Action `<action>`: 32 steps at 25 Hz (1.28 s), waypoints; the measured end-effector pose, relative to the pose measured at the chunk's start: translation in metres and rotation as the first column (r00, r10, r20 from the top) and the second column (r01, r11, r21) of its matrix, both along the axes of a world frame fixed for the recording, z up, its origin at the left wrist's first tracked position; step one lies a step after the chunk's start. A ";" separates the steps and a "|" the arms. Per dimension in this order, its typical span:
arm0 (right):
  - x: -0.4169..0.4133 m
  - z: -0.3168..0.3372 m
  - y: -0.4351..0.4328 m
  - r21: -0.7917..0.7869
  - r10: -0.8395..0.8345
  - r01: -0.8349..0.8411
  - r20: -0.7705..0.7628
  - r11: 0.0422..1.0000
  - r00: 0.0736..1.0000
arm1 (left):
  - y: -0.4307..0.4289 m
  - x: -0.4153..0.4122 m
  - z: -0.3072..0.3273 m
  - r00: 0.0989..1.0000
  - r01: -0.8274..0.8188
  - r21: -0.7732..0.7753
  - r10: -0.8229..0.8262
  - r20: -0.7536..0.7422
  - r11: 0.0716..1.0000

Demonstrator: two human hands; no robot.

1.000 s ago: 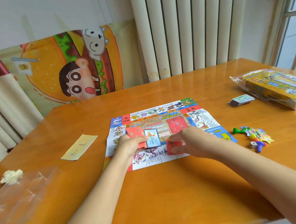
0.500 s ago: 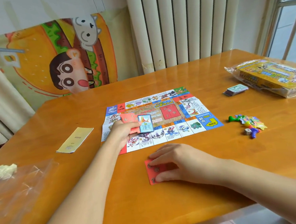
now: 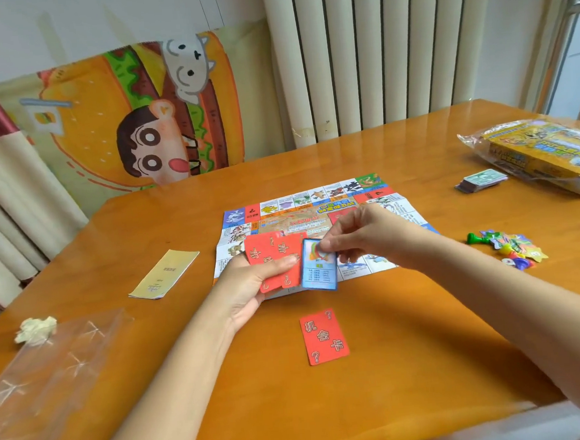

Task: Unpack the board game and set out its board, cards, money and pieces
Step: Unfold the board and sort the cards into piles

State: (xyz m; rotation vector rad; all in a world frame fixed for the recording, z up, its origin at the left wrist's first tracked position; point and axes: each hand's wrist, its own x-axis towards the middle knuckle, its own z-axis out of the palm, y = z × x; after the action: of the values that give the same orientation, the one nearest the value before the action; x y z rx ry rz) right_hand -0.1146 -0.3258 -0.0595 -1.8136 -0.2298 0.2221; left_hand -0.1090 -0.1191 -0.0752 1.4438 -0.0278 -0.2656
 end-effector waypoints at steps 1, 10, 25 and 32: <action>-0.001 0.000 -0.006 -0.021 0.048 -0.049 -0.046 0.999 0.998 | 0.005 0.002 0.000 0.999 -0.029 -0.005 0.028 -0.018 1.000; -0.017 0.002 -0.030 -0.666 0.082 -0.230 -0.246 0.709 0.966 | 0.005 -0.001 0.002 0.997 0.008 0.017 -0.007 -0.082 1.000; -0.027 -0.002 0.005 -0.105 0.177 -0.195 -0.160 0.975 0.971 | 0.010 0.005 0.006 0.982 0.010 -0.151 -0.038 -0.186 0.988; -0.024 -0.002 0.010 0.163 0.004 -0.008 0.024 0.987 1.000 | 0.008 -0.009 0.006 0.947 0.316 -0.003 -0.315 -0.062 0.949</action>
State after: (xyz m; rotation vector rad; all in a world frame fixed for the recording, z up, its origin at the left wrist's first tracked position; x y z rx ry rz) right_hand -0.1385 -0.3162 -0.0615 -1.6544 -0.2633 0.1810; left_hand -0.1176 -0.1113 -0.0696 1.4345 -0.2100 -0.5736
